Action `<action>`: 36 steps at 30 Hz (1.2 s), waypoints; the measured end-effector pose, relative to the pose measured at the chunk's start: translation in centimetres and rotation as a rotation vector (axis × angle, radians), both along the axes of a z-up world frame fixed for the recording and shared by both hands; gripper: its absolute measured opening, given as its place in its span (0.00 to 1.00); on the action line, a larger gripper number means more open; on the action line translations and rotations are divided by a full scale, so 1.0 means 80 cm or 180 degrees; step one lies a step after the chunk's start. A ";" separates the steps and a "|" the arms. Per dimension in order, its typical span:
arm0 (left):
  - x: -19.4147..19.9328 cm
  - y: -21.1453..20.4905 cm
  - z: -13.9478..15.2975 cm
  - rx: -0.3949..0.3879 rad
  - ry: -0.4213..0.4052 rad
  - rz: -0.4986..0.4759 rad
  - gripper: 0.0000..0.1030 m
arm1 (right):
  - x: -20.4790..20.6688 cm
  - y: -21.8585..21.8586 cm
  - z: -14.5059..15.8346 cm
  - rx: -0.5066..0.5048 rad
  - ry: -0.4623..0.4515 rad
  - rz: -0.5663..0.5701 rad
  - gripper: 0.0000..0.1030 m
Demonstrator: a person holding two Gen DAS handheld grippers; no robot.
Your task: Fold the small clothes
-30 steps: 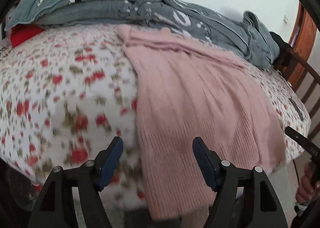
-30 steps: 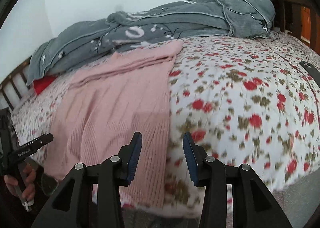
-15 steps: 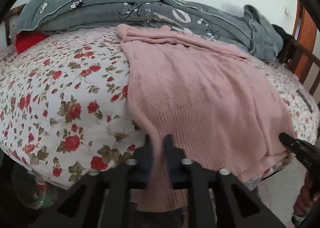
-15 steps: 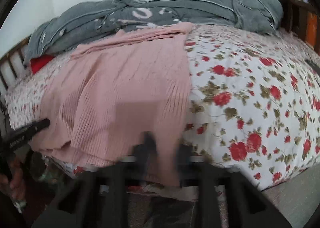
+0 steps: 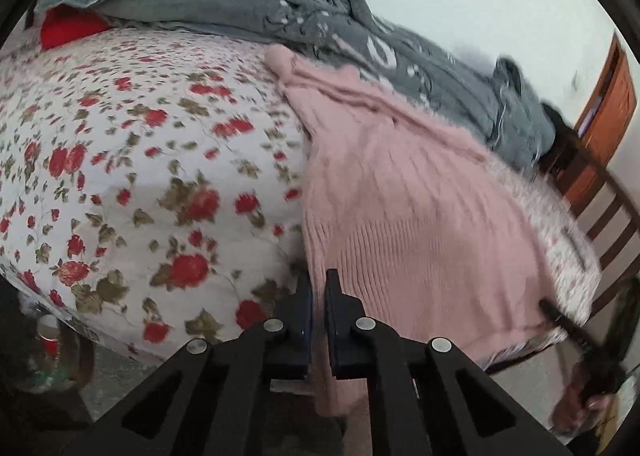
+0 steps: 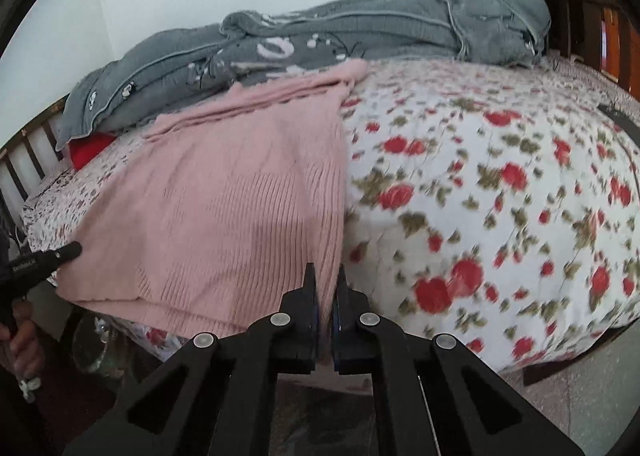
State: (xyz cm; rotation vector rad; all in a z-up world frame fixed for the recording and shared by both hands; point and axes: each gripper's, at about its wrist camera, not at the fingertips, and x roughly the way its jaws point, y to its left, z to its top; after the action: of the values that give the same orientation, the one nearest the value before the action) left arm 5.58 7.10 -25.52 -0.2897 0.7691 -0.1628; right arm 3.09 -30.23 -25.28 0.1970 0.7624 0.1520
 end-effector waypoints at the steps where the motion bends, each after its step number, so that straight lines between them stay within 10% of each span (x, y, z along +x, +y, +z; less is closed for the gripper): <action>1: -0.001 -0.007 0.000 0.0132 0.0015 -0.0013 0.09 | 0.000 0.001 0.002 -0.0022 -0.0004 0.0004 0.07; 7: -0.033 -0.029 0.026 0.0237 -0.0389 -0.0275 0.58 | -0.034 0.008 0.048 -0.0255 -0.0491 0.0085 0.47; 15: -0.040 -0.066 0.020 0.0358 -0.0392 -0.0643 0.59 | -0.040 0.056 0.024 -0.0398 -0.0518 0.0622 0.46; 36: -0.052 -0.111 -0.005 0.1191 -0.0402 -0.0713 0.60 | -0.036 0.061 -0.011 -0.0750 -0.0343 0.0569 0.46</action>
State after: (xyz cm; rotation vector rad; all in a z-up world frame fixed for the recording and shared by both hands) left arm 1.40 -1.78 -25.95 0.1614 0.6898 -0.2415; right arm 0.19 -25.37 -26.19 -0.1028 0.6836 0.2385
